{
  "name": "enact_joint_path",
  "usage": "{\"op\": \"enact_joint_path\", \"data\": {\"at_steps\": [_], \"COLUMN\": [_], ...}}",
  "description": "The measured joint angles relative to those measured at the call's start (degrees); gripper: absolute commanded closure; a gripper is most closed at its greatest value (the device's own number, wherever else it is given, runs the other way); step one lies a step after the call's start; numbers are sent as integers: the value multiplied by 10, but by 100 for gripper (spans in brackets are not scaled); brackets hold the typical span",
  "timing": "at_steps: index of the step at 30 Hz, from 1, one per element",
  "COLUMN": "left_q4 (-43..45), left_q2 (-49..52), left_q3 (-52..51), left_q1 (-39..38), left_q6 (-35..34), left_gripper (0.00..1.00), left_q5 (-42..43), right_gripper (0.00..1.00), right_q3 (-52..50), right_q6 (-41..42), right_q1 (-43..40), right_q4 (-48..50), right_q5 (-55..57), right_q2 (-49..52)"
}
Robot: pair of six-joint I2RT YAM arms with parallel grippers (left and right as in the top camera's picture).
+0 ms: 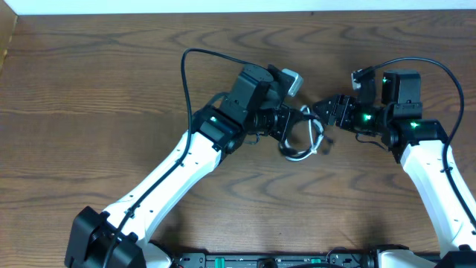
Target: Untangle cables
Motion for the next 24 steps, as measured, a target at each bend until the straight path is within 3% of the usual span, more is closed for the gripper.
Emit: {"op": "enact_joint_path", "data": {"at_steps": [14,24], "left_q4": [-5,-48], "left_q2": [8,8], "left_q3": [0,0], "left_q1": [46,52], "left_q6": [12,12], "left_gripper": [92,93], "left_q5": [153,124], "right_gripper": [38,38], "right_q3": [0,0], "right_q6": [-12,-5], "right_q1": [0,0], "right_q4": [-20,-26], "right_q5": [-38,-55], "right_q2": [0,0]}}
